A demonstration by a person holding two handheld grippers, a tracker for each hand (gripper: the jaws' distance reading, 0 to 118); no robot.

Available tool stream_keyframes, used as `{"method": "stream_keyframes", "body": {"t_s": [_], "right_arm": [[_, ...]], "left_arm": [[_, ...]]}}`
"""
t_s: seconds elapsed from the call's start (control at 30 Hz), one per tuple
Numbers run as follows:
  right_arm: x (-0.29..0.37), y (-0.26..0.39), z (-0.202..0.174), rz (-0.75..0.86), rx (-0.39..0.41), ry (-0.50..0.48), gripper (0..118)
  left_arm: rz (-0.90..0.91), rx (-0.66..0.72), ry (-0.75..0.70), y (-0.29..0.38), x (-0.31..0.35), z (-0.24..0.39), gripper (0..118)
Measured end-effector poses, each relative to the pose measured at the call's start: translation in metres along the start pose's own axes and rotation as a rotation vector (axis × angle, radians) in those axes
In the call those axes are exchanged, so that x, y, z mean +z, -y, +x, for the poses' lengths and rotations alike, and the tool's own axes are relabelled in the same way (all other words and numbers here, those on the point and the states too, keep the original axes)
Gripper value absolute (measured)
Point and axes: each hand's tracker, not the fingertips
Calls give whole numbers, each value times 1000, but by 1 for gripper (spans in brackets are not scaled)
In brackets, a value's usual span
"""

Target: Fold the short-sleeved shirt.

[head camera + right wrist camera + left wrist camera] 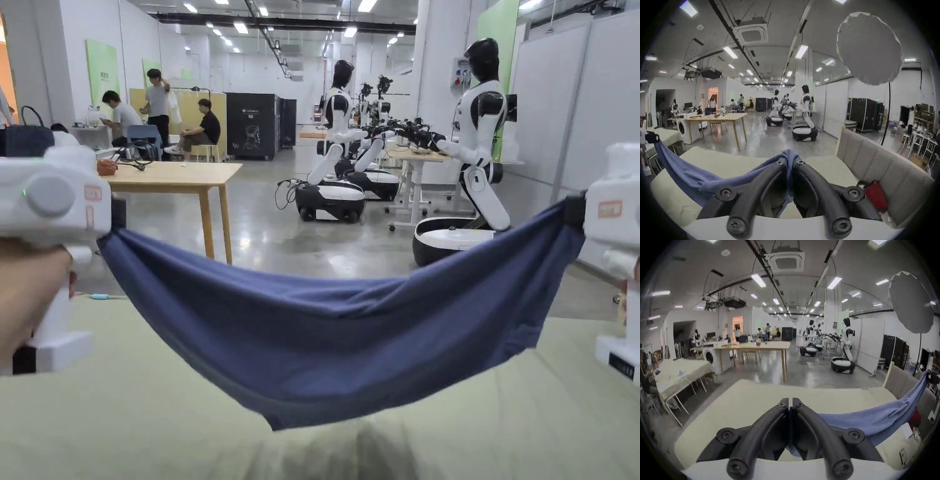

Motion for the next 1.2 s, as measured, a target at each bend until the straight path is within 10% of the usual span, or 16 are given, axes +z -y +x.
{"method": "stream_keyframes", "body": {"t_s": [0.47,0.73,0.9,0.97,1.0,1.03,1.07,1.13,1.2], "right_arm": [[30,133,37,-106,-4,-14,8],[129,271,55,-299,165,-77,7],[138,369,68,-462,102,-36,8],[137,384,75,-496,77,-31,9],[138,381,79,-493,65,-30,20],[144,373,78,-475,57,-29,52],[148,363,77,-433,59,-9,81],[160,331,69,-361,19,-42,109],[181,303,50,-240,-88,-144,109]], "left_arm": [[-118,-42,40,139,4,-13,0],[-312,-89,72,265,103,-46,0],[-452,97,60,356,122,-66,0],[-418,82,54,367,128,-67,14],[-368,49,34,365,132,-65,38],[-351,7,-8,359,138,-61,90],[-338,-11,-35,350,144,-57,108],[-190,-56,-15,323,169,-40,108],[-93,-97,-2,304,188,-24,108]]}}
